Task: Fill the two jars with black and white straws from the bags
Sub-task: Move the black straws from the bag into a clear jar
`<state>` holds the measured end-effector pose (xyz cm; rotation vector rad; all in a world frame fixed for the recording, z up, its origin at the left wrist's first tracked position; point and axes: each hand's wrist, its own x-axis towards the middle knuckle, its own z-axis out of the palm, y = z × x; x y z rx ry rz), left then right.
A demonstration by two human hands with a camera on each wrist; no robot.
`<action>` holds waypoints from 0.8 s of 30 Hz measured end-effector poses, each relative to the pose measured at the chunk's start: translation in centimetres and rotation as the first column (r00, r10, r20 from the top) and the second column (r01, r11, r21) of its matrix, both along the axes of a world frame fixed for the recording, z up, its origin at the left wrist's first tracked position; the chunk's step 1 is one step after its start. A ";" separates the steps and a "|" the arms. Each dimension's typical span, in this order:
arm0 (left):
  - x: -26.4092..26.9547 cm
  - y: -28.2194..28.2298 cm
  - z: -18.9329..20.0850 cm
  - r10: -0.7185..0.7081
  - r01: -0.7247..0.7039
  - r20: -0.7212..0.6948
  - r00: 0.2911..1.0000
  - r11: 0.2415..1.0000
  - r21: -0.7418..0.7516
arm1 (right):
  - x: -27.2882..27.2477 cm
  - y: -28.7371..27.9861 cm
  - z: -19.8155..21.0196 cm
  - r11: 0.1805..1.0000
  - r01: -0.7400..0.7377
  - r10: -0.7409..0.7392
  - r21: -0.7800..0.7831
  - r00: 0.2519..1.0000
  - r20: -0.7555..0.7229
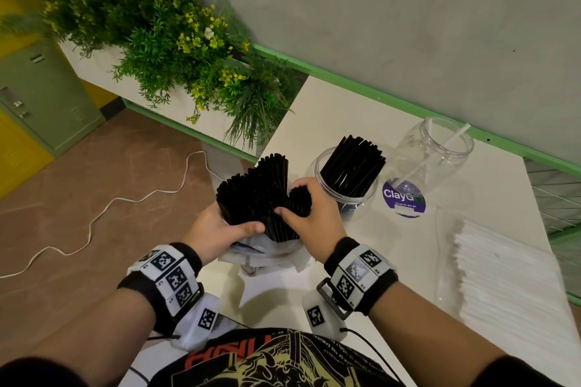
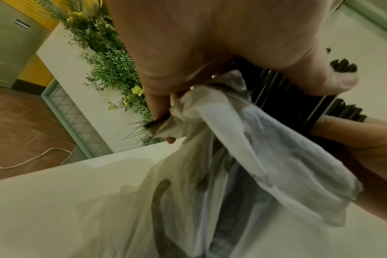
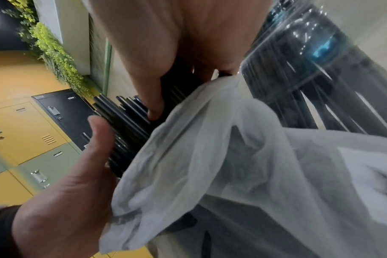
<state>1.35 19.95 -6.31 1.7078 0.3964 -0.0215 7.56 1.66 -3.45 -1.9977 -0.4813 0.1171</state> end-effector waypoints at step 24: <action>1.0 -0.1 -1.1 0.025 -0.021 -0.026 0.999 0.990 0.142 | 1.1 -1.7 2.0 0.997 -0.002 -0.012 0.082 0.985 0.171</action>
